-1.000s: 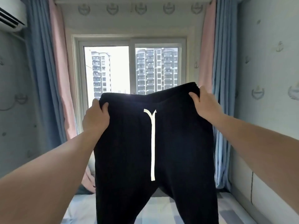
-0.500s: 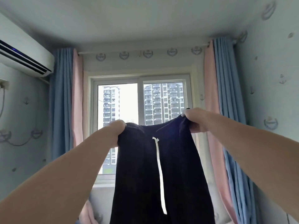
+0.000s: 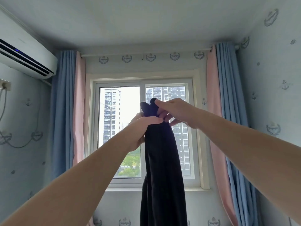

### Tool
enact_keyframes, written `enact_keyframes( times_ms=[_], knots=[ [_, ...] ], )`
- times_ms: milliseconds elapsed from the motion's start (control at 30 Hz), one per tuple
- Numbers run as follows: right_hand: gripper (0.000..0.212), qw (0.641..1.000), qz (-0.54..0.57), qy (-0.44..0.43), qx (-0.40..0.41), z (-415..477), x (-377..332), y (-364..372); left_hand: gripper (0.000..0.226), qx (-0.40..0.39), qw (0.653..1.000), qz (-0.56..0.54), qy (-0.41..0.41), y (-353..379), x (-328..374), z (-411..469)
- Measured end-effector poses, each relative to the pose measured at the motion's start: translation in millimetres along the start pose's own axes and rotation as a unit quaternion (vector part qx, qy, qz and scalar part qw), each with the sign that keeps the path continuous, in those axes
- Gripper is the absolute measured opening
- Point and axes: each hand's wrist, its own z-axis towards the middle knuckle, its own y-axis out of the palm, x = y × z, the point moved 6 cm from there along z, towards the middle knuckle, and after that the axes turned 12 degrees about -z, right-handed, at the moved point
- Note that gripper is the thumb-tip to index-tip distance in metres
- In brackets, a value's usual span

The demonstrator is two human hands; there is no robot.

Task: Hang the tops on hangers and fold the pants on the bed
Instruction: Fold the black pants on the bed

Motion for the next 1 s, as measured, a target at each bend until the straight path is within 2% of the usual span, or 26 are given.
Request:
enact_keyframes(
  times_ms=[67,167,233,267,300,333,400,467,500,533,567,667,800,900,1000],
  knots=[
    [0.045,0.998,-0.047,-0.027,0.009,1.0,-9.4,0.2,0.042,0.016,0.999,-0.031,0.027,-3.5,-1.9,-0.7],
    [0.039,0.996,-0.033,-0.048,0.066,2.5,-5.3,-7.8,0.035,0.069,0.994,-0.07,0.037,-21.1,-4.7,-0.4],
    [0.035,0.988,-0.041,-0.014,0.145,1.0,15.6,-18.4,0.032,0.053,0.996,-0.071,0.028,-31.3,-2.1,-1.2],
    [0.042,0.984,-0.043,0.02,0.17,-1.7,30.7,-19.6,0.03,0.039,0.997,-0.069,0.024,-36.5,1.3,-2.4],
    [0.059,0.984,-0.023,0.063,0.165,-4.6,46.6,-15.2,0.03,0.028,0.997,-0.069,0.021,-42.8,5.4,-3.2],
    [0.079,0.986,0.018,0.111,0.127,-7.7,62.2,-4.8,0.03,0.019,0.997,-0.074,0.017,-49.2,10.1,-4.7],
    [0.105,0.975,0.133,0.179,-0.013,-14.4,86.0,26.8,0.029,0.007,0.995,-0.096,0.003,-64.2,20.3,-7.4],
    [0.107,0.935,0.236,0.181,-0.191,-21.4,86.3,64.3,0.028,0.0,0.994,-0.111,-0.014,-81.6,31.4,-10.2],
    [0.105,0.915,0.273,0.164,-0.249,-24.2,78.3,80.6,0.027,-0.001,0.994,-0.111,-0.025,-91.1,35.8,-11.4],
    [0.102,0.902,0.3,0.154,-0.272,-24.9,67.5,94.4,0.026,-0.003,0.994,-0.106,-0.035,-100.3,39.2,-12.9],
    [0.095,0.896,0.32,0.152,-0.269,-22.9,56.5,106.3,0.024,-0.005,0.994,-0.098,-0.044,-109.8,42.2,-14.2],
    [0.067,0.918,0.319,0.134,-0.196,-9.7,20.1,132.0,0.019,-0.015,0.995,-0.075,-0.067,-141.1,49.0,-21.4],
    [0.055,0.937,0.312,0.121,-0.104,10.1,-21.1,143.2,0.019,0.0,0.996,-0.05,-0.073,-197.6,61.9,-36.5],
    [0.042,0.962,0.241,0.123,-0.038,26.8,-51.9,147.8,0.027,0.046,0.997,-0.014,-0.055,-240.3,73.9,-43.0],
    [0.024,0.983,0.12,0.133,0.044,41.6,-83.6,154.5,0.029,0.091,0.995,0.038,0.005,-274.5,90.0,-45.5]
  ],
)
